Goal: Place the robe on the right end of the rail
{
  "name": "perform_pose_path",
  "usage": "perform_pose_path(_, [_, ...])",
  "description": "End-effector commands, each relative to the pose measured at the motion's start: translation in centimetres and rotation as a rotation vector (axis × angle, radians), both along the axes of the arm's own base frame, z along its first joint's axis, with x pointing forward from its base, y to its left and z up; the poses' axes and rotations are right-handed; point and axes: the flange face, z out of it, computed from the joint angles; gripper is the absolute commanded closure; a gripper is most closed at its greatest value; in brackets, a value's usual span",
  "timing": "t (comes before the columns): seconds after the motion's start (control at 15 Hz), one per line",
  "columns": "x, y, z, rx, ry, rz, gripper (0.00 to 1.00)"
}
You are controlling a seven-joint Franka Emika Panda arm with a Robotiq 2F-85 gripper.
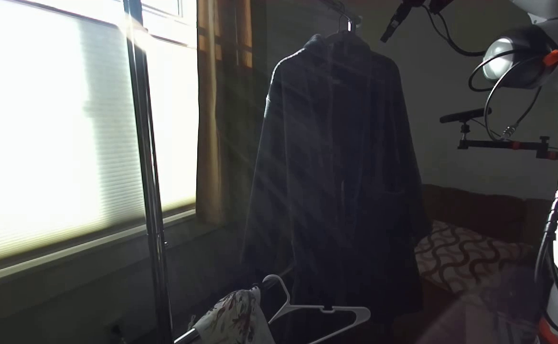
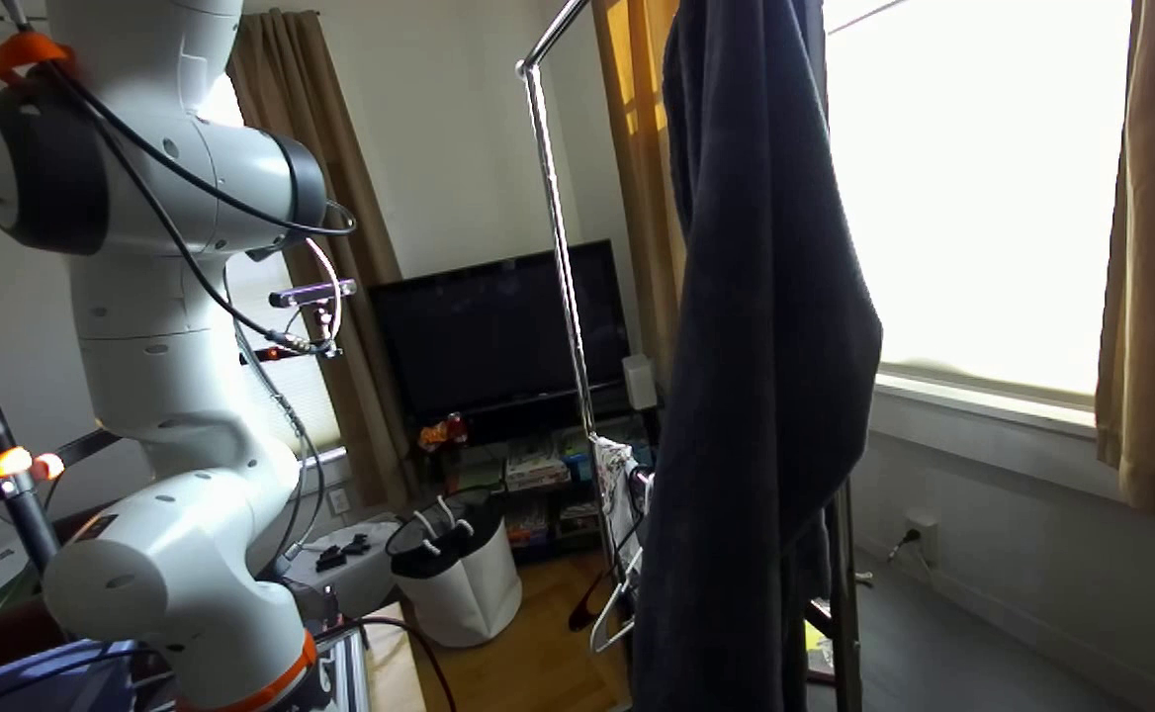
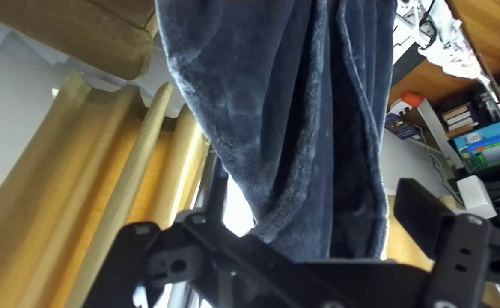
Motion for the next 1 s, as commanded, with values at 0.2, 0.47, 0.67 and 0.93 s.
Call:
perform_pose_path(0.2, [1.9, -1.7, -1.1, -0.038, -0.015, 0.030, 0.00])
perform_pose_path(0.47, [3.3, -1.8, -3.9, 0.023, 0.096, 0.089, 0.00])
perform_pose_path(0.67, [4.3, -1.7, -5.3, 0.049, 0.142, 0.147, 0.03])
perform_pose_path(0.93, [4.8, -1.4, -5.5, 0.050, 0.126, 0.187, 0.39])
